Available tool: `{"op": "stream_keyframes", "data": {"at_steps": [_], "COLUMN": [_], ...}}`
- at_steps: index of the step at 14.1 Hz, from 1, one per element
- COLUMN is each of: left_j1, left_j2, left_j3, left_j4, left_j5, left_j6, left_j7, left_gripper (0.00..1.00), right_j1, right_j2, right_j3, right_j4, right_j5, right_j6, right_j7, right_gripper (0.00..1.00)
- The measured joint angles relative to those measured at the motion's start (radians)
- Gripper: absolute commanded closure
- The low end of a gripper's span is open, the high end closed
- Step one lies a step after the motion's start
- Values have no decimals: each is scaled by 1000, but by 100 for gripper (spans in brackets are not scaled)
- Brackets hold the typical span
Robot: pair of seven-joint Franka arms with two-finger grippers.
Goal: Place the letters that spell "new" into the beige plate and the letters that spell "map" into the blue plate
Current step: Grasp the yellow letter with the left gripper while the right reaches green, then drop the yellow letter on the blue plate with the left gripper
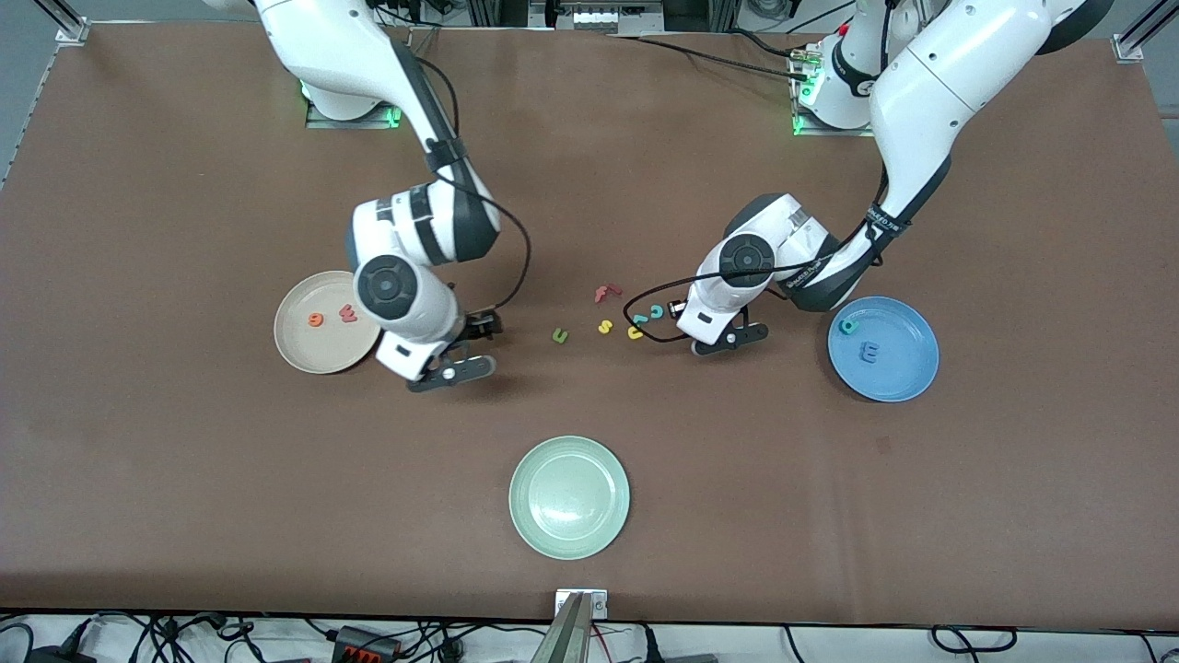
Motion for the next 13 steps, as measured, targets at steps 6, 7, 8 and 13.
{"op": "stream_keyframes", "data": {"at_steps": [6,7,8,13], "left_j1": [0,2,7,51], "left_j2": [4,2,-5,-82], "left_j3": [-1,-1,-1,-1], "left_j4": [4,8,15,157], "left_j5": [1,3,6,7], "left_j6": [8,5,-14,-388], "left_j7": [1,12,42,287], "left_gripper": [97,97,96,96], "right_j1": [37,37,38,58], "right_j2": [61,71,80,140], "right_j3": [17,17,19,54], "right_j4": [53,64,76,148], "right_j5": [1,2,3,5], "right_j6": [9,9,10,20], "right_j7": [261,314,366,597], "right_gripper": [28,31,32,43]}}
